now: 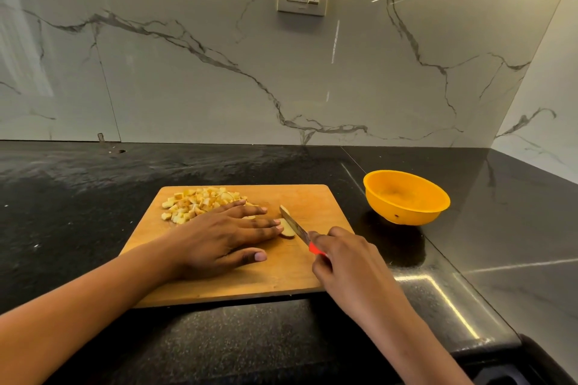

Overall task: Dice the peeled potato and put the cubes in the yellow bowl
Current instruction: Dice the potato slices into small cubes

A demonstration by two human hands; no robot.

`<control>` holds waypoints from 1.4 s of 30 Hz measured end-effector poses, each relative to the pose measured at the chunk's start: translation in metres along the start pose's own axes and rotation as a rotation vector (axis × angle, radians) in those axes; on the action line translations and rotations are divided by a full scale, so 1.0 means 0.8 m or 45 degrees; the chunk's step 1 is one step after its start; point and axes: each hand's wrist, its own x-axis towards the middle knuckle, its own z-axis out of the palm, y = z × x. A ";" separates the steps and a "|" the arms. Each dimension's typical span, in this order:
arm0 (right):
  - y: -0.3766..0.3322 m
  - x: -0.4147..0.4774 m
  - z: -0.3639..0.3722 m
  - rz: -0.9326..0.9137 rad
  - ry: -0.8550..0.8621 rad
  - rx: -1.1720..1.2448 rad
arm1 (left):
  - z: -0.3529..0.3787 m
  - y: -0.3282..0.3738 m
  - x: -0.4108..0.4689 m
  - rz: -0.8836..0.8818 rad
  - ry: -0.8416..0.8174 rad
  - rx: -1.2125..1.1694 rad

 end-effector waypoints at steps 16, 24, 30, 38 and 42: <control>0.013 -0.025 -0.016 0.091 -0.050 0.158 | -0.003 0.001 -0.001 -0.039 -0.005 0.151; -0.002 -0.021 -0.003 -0.021 0.061 0.017 | -0.006 0.004 -0.002 -0.058 -0.005 0.184; -0.004 -0.025 0.001 -0.074 0.067 -0.008 | -0.006 0.004 -0.001 -0.048 0.002 0.210; -0.011 -0.017 0.003 -0.077 0.060 -0.053 | -0.005 0.006 -0.001 -0.050 0.017 0.209; -0.024 -0.004 0.010 -0.084 -0.023 -0.194 | -0.003 0.002 -0.001 -0.039 0.024 0.211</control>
